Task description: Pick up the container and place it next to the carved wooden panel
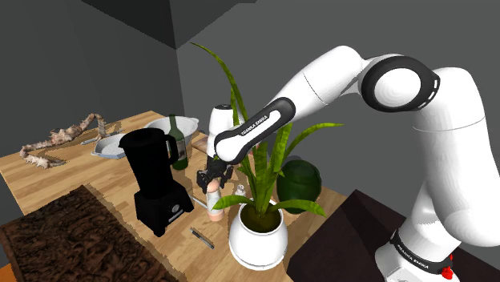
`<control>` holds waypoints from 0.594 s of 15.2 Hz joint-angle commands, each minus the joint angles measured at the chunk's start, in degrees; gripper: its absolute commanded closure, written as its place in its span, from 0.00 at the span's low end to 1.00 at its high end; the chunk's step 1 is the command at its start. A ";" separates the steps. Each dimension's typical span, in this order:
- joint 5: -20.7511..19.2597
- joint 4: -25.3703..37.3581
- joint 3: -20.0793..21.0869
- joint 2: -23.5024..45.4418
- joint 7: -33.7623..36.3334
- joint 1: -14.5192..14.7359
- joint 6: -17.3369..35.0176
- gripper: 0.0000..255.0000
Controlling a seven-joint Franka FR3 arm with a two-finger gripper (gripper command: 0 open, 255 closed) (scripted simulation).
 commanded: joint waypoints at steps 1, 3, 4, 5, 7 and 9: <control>0.00 0.00 0.00 0.00 0.00 0.00 0.02 1.00; 0.00 0.01 0.00 0.00 0.00 0.00 0.02 0.00; 0.00 0.00 0.00 0.00 0.00 0.00 0.02 0.00; 0.00 0.01 0.00 0.00 0.00 0.00 0.02 0.00; 0.00 0.00 0.00 0.00 0.00 0.00 0.02 0.00; 0.16 -0.28 0.10 -1.51 -0.10 -0.26 -1.21 0.00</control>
